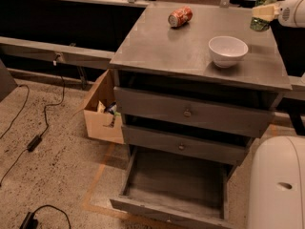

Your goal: Place green can into bottom drawer

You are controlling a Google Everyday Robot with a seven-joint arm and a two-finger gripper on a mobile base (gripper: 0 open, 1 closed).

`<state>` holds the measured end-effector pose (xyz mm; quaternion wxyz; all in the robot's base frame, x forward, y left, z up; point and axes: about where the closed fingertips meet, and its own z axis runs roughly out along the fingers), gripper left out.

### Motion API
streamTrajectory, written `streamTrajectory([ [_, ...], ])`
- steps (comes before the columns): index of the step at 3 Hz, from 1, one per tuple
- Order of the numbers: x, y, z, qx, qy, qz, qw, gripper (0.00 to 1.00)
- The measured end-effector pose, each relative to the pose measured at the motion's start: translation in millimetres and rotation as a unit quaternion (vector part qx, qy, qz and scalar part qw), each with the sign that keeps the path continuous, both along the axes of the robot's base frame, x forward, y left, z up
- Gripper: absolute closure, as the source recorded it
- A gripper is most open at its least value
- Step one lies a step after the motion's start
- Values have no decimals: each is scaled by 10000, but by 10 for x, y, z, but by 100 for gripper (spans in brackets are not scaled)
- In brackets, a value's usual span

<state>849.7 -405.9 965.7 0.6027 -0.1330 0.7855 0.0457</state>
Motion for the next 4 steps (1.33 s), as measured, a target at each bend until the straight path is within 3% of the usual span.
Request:
streamTrajectory([
  [1,-340,68,103,147,113,535,9984,100],
  [2,-678,173,246,300,202,1031,9940,100],
  [3,-977,265,362,565,332,1373,9884,100],
  [4,-977,266,361,565,333,1374,9883,100],
])
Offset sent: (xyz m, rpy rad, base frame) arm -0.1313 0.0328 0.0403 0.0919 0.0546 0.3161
